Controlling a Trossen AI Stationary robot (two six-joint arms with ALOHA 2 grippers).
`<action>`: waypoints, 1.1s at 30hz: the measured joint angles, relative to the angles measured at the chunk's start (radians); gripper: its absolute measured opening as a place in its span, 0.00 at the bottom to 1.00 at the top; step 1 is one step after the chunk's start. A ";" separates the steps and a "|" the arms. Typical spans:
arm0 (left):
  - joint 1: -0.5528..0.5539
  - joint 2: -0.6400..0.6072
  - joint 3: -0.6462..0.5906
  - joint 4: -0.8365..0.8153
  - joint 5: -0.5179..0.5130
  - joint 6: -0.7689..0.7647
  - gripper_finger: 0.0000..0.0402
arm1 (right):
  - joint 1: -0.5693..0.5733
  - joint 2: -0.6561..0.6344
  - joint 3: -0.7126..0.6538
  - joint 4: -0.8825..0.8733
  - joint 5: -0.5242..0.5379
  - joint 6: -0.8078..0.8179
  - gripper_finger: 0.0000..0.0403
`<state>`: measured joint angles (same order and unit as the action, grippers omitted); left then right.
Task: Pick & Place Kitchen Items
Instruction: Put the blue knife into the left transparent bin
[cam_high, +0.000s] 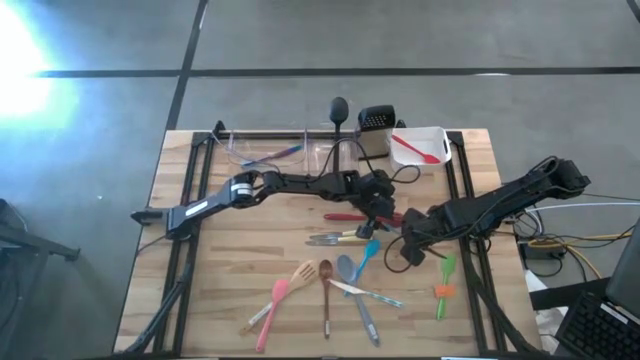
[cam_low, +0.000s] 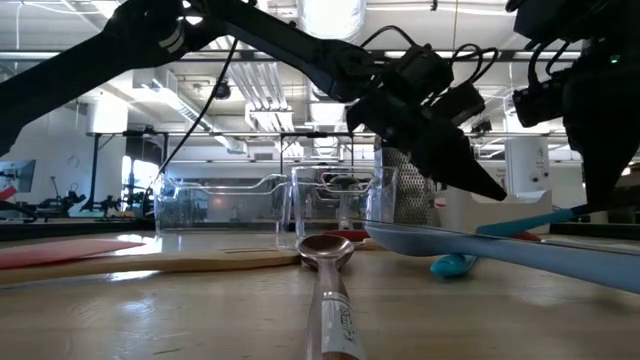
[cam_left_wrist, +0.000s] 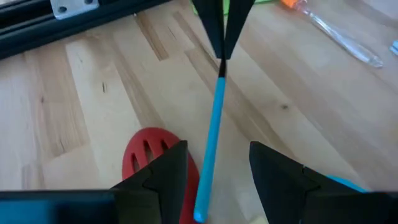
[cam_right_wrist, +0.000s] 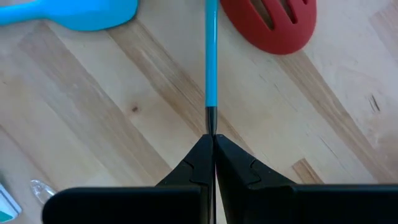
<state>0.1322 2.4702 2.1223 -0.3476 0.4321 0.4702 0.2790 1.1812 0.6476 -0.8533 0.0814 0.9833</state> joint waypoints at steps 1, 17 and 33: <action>0.000 0.000 -0.001 0.004 -0.004 0.001 0.44 | 0.000 0.000 0.000 0.007 0.000 -0.001 0.02; -0.006 0.000 -0.101 0.032 -0.001 -0.004 0.44 | 0.000 0.000 0.000 0.043 0.000 -0.023 0.02; -0.010 0.000 -0.140 0.130 -0.040 -0.003 0.09 | 0.000 0.000 0.000 0.055 0.009 -0.043 0.02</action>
<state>0.1220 2.4706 1.9827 -0.2171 0.3921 0.4671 0.2790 1.1816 0.6476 -0.7980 0.0909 0.9406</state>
